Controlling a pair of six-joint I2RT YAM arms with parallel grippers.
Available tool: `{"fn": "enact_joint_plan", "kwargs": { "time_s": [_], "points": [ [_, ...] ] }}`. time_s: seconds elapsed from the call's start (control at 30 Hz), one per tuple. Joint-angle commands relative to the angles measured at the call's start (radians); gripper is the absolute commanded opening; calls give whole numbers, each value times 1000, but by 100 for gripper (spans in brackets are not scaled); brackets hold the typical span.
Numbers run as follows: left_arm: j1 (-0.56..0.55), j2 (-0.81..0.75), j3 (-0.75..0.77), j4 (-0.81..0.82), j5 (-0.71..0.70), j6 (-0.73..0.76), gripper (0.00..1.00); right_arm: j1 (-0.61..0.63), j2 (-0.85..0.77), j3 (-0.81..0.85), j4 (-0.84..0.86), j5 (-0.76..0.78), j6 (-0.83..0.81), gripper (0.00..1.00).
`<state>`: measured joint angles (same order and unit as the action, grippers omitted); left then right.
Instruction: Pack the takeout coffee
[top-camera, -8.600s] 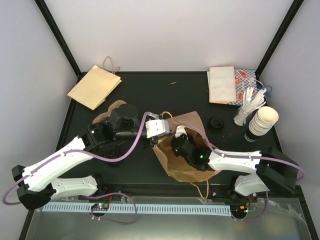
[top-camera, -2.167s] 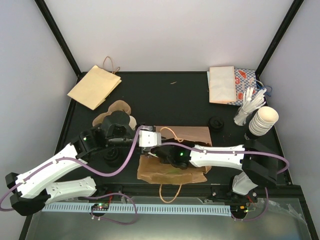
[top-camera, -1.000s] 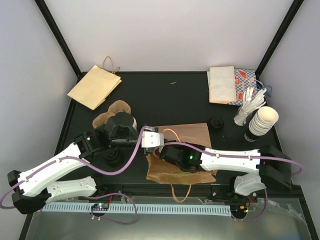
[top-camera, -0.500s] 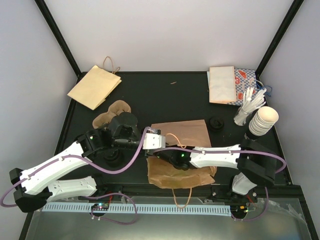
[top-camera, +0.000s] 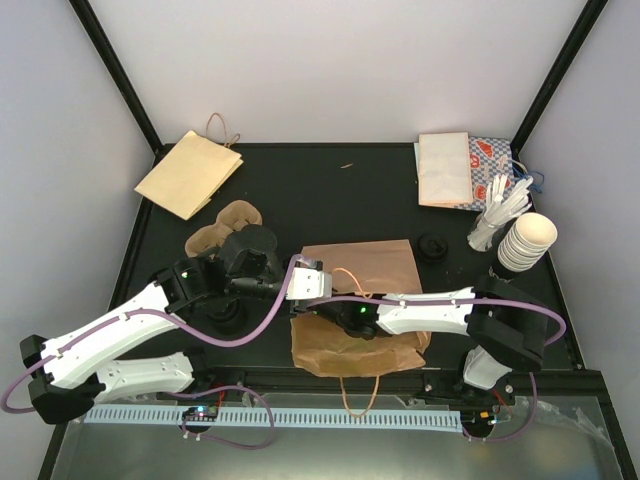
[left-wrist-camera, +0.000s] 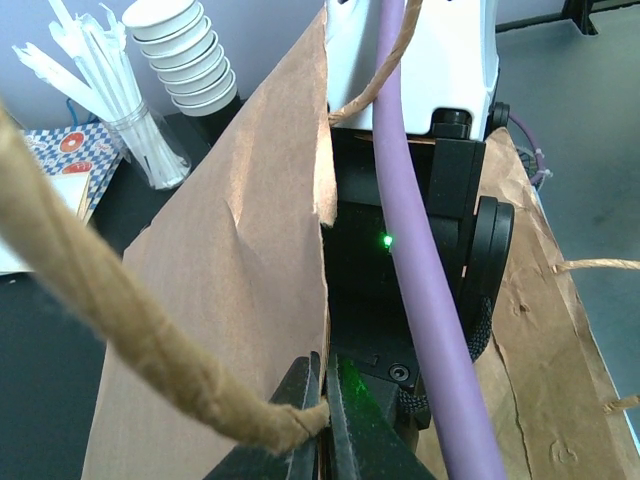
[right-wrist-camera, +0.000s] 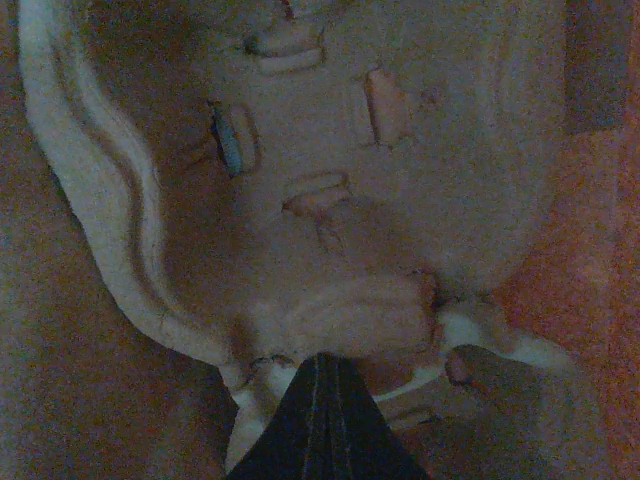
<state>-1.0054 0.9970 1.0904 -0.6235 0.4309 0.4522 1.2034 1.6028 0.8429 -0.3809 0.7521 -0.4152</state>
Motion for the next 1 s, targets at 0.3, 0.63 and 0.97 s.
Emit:
{"fn": "enact_joint_plan", "kwargs": {
  "time_s": [0.3,0.63,0.97],
  "points": [
    [-25,-15,72,1,187,-38,2,-22,28,30,5,7,30,1],
    [-25,1,59,-14,111,-35,1,-16,-52,62,-71,-42,66,1],
    [-27,20,43,-3,108,-25,1,42,-117,59,-124,-39,145,1]
  ]
}}
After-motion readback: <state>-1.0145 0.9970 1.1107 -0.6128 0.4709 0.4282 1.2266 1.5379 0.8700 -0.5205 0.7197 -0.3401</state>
